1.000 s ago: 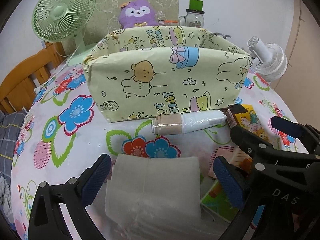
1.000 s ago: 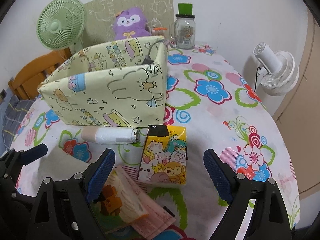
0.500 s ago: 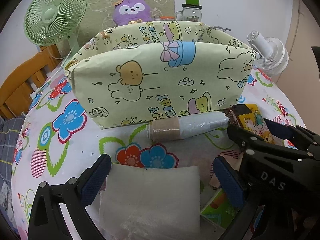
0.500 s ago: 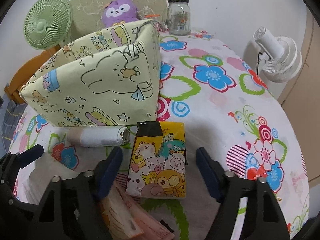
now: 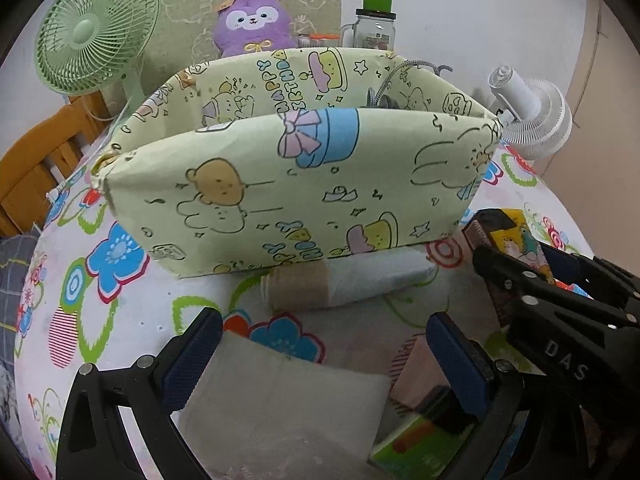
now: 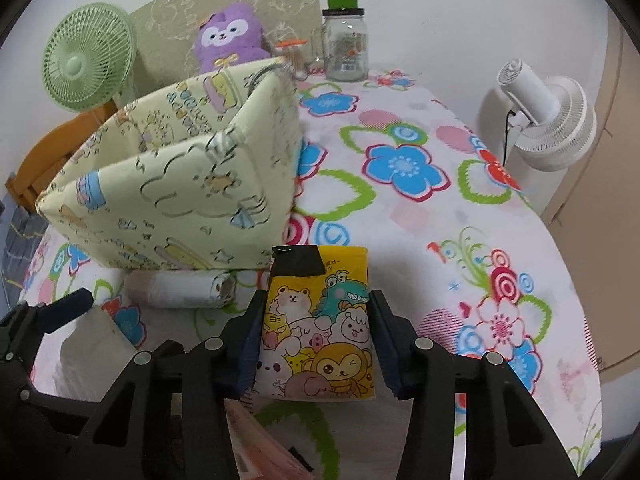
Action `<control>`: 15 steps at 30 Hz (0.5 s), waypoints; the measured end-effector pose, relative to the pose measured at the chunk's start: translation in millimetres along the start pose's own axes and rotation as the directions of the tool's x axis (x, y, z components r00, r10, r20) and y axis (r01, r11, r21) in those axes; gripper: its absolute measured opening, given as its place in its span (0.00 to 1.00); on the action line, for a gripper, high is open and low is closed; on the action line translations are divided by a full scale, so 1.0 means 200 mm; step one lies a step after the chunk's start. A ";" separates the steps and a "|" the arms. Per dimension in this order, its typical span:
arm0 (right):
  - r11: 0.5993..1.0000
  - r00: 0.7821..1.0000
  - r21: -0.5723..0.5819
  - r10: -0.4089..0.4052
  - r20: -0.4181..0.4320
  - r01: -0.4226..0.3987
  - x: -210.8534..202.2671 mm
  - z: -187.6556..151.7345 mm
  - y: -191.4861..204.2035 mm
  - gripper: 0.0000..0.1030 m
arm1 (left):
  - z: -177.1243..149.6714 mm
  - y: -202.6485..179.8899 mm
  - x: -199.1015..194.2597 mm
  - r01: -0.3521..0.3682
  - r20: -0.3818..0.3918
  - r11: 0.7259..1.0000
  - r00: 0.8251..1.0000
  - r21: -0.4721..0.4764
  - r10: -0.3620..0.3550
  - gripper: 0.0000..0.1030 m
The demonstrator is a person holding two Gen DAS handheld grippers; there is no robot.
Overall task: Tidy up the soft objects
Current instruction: 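Grasp the yellow cartoon tissue pack with the right tool, then grasp the white roll with the left tool while the right tool holds the tissue pack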
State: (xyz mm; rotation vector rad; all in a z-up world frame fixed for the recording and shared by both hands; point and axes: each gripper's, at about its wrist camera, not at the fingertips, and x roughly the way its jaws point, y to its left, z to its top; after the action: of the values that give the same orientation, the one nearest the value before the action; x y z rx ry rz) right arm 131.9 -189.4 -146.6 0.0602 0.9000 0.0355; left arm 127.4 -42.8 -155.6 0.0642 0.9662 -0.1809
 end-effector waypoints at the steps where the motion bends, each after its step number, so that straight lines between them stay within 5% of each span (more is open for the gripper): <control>1: 1.000 1.000 0.002 -0.001 0.003 0.001 0.00 0.00 -0.01 0.51 | 0.01 0.00 0.00 0.003 -0.002 1.000 1.000 -0.004 -0.003 1.00; 15: 0.999 1.000 0.032 -0.012 0.009 0.012 0.01 0.05 -0.10 0.51 | 0.07 -0.06 0.09 0.020 -0.037 1.000 0.999 -0.024 -0.021 0.99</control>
State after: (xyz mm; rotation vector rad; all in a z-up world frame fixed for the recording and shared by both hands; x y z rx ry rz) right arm 141.4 -209.6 -142.8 0.0846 0.8916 0.0099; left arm 147.6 -58.3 -162.0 0.0364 1.0057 -0.1881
